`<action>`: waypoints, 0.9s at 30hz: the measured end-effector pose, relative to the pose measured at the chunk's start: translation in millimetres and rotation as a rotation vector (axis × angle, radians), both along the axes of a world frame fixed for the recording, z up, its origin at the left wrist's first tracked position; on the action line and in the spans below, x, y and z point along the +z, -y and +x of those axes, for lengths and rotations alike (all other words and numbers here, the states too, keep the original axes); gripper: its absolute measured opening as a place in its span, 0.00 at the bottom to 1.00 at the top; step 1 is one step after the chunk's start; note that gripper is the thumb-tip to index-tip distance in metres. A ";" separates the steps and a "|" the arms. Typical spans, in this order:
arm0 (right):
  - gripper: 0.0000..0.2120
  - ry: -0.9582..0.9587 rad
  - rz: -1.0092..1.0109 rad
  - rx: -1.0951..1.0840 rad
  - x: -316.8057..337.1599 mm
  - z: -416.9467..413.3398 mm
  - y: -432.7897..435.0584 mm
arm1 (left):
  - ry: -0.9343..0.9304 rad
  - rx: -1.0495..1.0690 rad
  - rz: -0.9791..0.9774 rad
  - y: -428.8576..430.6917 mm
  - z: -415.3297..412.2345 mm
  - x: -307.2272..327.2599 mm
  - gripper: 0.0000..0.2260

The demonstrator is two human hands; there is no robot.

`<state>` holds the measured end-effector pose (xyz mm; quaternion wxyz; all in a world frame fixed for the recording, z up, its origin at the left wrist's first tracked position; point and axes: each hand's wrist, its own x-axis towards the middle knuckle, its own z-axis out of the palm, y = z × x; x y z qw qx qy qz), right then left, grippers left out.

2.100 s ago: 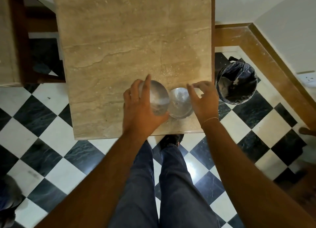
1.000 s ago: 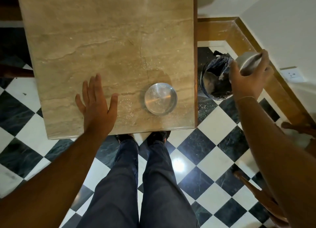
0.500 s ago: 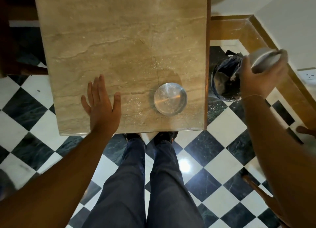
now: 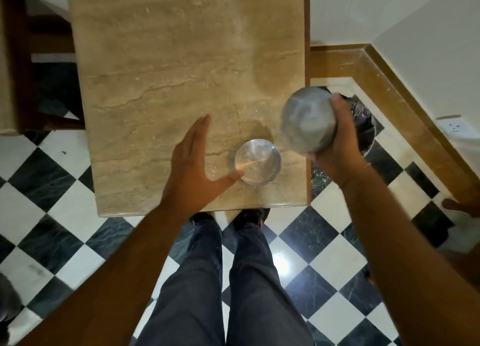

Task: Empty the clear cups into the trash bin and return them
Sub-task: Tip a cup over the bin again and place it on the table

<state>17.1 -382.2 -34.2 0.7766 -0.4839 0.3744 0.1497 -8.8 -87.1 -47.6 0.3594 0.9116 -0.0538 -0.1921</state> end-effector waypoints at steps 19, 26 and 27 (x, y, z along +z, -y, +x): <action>0.22 0.039 -0.709 0.373 -35.8 -11.9 -104.3 | -0.217 0.109 0.336 -50.2 -0.5 -38.3 0.62; 0.13 0.215 -1.084 0.544 -61.5 -21.6 -87.7 | -0.177 0.031 0.497 -48.7 -3.7 -62.4 0.62; 0.13 0.247 -1.109 0.541 -66.0 -23.7 -85.0 | -0.180 0.022 0.511 -49.1 -4.8 -64.4 0.62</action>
